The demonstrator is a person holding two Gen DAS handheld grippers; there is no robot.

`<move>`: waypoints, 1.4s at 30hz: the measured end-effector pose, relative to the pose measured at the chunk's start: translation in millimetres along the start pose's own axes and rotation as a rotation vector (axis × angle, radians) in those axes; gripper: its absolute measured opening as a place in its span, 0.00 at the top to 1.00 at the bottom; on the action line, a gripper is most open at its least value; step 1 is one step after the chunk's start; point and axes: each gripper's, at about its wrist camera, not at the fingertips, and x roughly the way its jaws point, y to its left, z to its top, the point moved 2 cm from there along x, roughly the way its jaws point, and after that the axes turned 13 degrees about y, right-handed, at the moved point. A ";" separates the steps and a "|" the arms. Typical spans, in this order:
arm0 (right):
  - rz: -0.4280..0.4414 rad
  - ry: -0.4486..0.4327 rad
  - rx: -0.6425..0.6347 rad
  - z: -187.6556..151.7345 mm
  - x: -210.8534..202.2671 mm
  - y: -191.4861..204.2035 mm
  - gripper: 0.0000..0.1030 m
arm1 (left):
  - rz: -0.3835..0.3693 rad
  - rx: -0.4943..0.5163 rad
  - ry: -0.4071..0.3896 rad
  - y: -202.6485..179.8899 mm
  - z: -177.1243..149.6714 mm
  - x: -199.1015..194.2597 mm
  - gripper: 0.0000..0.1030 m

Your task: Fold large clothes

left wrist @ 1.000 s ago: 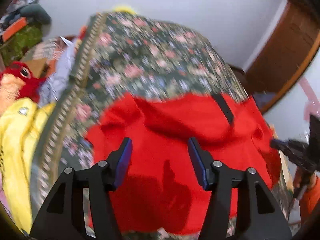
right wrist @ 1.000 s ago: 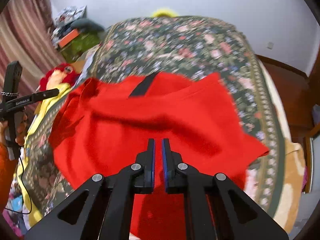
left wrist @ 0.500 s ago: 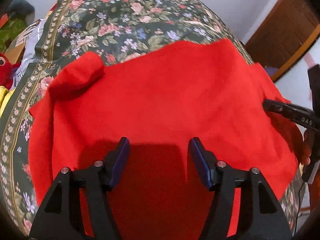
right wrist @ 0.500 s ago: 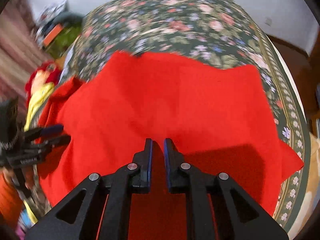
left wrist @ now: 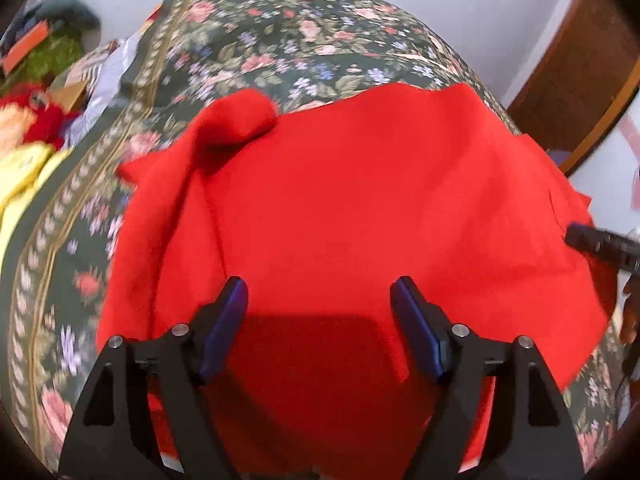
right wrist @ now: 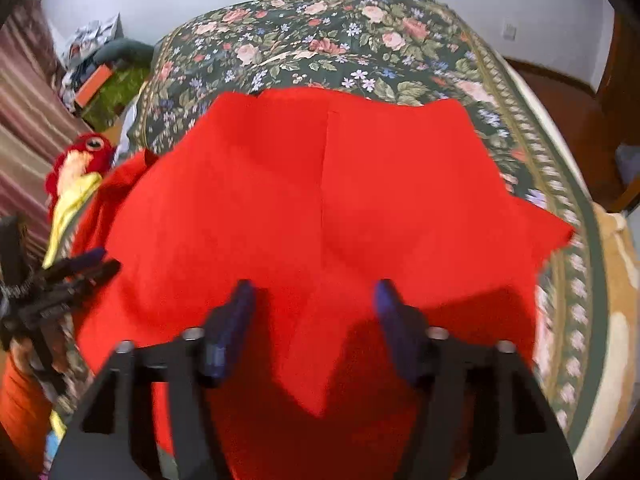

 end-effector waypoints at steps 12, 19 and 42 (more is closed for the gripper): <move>-0.051 0.044 0.147 -49.6 -17.3 -42.8 0.24 | -0.062 -0.203 -0.030 53.9 -55.2 -22.9 0.27; 0.013 0.060 0.277 -73.6 -24.6 -68.8 0.24 | 0.001 -0.258 -0.040 76.6 -54.7 -39.8 0.27; 0.017 0.086 0.264 -68.2 -7.6 -54.3 0.21 | 0.143 -0.407 -0.069 131.0 -83.8 -64.4 0.26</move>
